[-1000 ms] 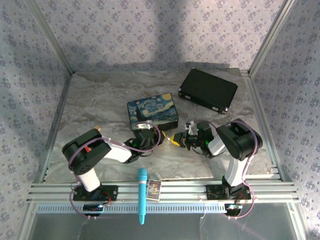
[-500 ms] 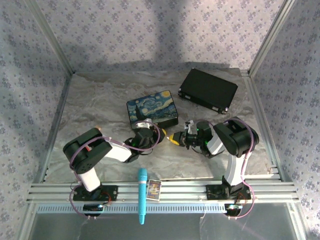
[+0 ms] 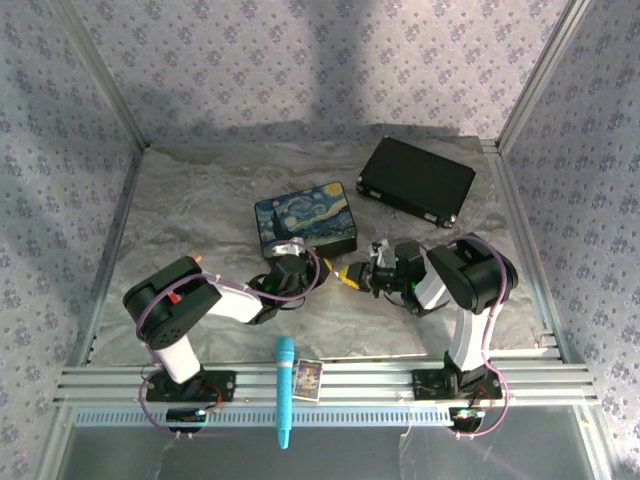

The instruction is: Unlock the padlock with the key

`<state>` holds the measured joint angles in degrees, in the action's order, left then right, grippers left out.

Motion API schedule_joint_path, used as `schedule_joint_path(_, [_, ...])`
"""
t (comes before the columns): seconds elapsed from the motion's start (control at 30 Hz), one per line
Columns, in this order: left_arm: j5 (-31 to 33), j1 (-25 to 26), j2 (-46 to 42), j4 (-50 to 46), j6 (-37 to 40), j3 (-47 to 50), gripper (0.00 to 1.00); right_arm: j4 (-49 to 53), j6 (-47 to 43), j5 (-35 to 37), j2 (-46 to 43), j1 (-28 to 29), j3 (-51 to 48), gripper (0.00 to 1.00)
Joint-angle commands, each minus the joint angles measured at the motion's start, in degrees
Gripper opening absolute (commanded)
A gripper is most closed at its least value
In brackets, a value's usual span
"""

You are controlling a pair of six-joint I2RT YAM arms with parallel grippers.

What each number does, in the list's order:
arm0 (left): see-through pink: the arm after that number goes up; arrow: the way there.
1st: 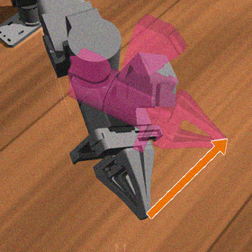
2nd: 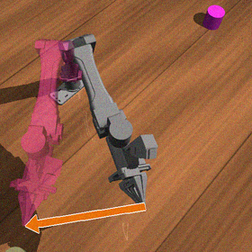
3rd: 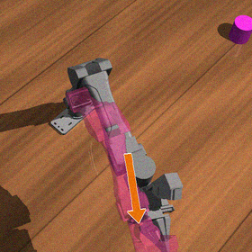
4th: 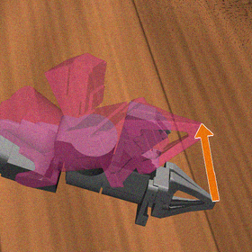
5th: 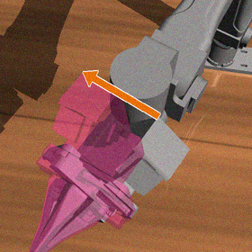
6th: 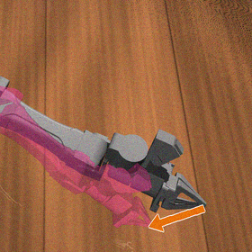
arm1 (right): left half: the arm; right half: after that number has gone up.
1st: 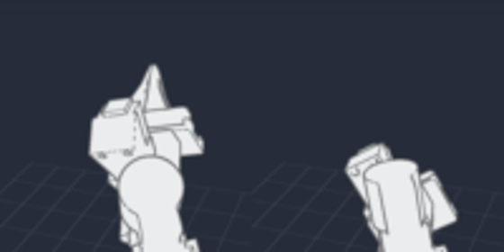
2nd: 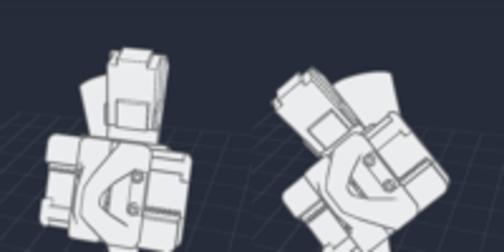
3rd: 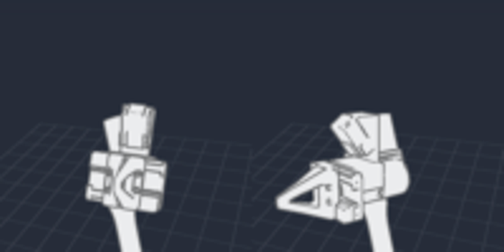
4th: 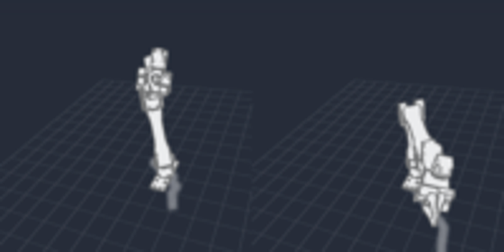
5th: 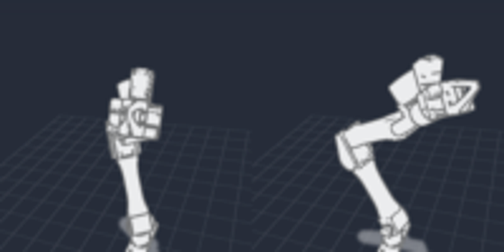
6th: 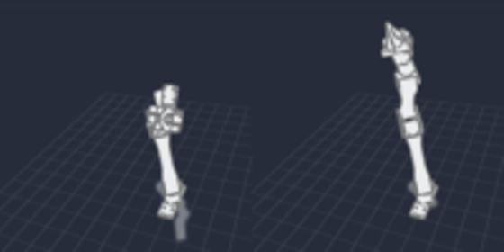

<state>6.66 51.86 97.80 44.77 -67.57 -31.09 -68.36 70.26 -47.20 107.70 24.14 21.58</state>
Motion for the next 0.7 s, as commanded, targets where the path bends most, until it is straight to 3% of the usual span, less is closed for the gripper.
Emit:
schedule_joint_path(0.0, [-5.0,0.0,1.7,-2.2,-5.3,-0.4,0.10,-5.4,0.9,-1.3,0.6,1.1,0.3,0.00])
schedule_joint_path(0.3, [-4.3,0.0,1.6,-4.1,-5.2,-0.7,0.16,-5.8,1.3,0.1,0.9,4.3,2.3,0.00])
schedule_joint_path(0.4, [-3.8,0.0,1.5,-4.6,-5.2,-0.6,0.22,-6.3,1.3,0.5,1.4,5.1,2.5,0.00])
schedule_joint_path(0.67, [-2.8,-0.1,0.6,-5.8,-5.2,-0.4,0.20,-7.1,1.5,0.5,2.7,4.9,2.5,0.00])
